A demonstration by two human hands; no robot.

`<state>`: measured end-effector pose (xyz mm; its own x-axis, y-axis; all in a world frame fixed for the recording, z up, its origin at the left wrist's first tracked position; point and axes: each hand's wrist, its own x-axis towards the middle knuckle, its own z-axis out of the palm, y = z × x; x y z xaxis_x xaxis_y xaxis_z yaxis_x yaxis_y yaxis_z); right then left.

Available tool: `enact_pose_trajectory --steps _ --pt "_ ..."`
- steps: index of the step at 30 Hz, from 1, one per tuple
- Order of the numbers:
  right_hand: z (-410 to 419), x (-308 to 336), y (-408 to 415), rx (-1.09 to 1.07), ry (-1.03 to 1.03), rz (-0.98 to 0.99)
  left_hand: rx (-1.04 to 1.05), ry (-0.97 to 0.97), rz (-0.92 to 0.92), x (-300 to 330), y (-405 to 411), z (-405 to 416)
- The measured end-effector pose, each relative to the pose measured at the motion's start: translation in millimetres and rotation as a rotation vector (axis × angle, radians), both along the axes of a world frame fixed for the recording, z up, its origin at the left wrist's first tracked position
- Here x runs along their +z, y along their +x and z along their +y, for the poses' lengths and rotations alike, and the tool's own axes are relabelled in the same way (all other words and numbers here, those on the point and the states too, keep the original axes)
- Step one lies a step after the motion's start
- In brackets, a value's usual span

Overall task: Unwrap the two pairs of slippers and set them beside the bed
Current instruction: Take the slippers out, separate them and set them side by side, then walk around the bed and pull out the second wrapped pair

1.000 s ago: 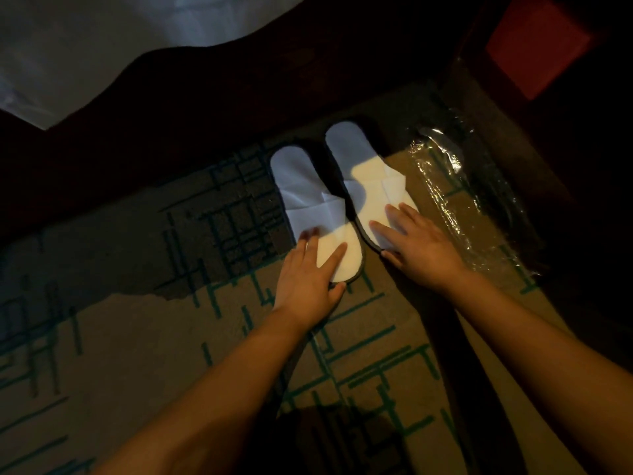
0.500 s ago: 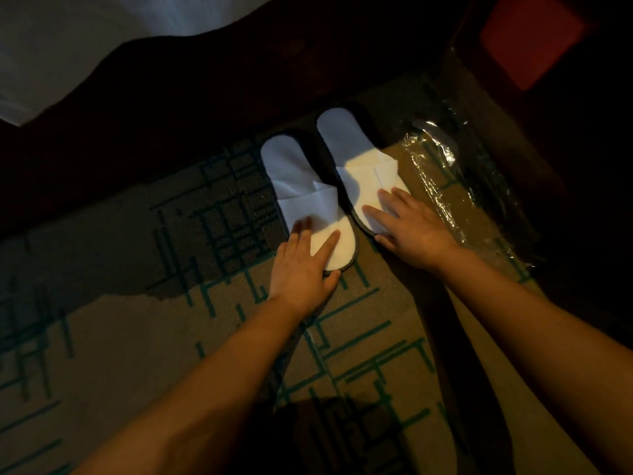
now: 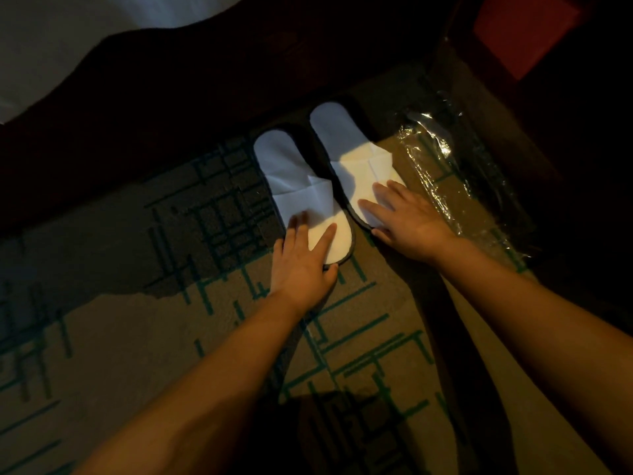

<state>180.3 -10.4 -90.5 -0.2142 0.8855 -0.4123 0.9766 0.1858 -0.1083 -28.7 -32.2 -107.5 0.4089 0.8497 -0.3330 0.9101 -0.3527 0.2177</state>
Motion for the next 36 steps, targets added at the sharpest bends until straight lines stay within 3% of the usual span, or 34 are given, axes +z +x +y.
enact_pose_trajectory --steps 4,10,13,16,20,26,36 --pt "-2.3 0.7 0.2 -0.012 0.019 0.018 0.029 0.0 -0.053 4.0 2.6 0.3" --pt "-26.8 15.4 -1.6 -0.079 0.212 0.14 -0.004 0.083 -0.189 21.5 -1.5 2.6" --pt "-48.4 39.1 -11.7 -0.179 0.166 0.168 0.0 0.048 -0.272 45.5 -6.5 -3.4" --pt "-75.9 78.8 -26.4 -0.324 0.031 0.188 -0.025 -0.103 -0.221 89.0 -11.2 -15.3" --pt "-107.1 156.4 -45.3 -0.473 -0.14 0.171 0.064 -0.347 -0.116 167.4 -25.6 -31.4" --pt "-141.7 302.1 -76.3 -0.656 -0.382 0.261 0.272 -0.592 -0.107 312.6 -72.2 -64.3" --pt "-173.9 568.9 -164.7 -0.748 -0.494 0.4 0.3 -0.562 -0.069 597.6 -174.8 -93.3"
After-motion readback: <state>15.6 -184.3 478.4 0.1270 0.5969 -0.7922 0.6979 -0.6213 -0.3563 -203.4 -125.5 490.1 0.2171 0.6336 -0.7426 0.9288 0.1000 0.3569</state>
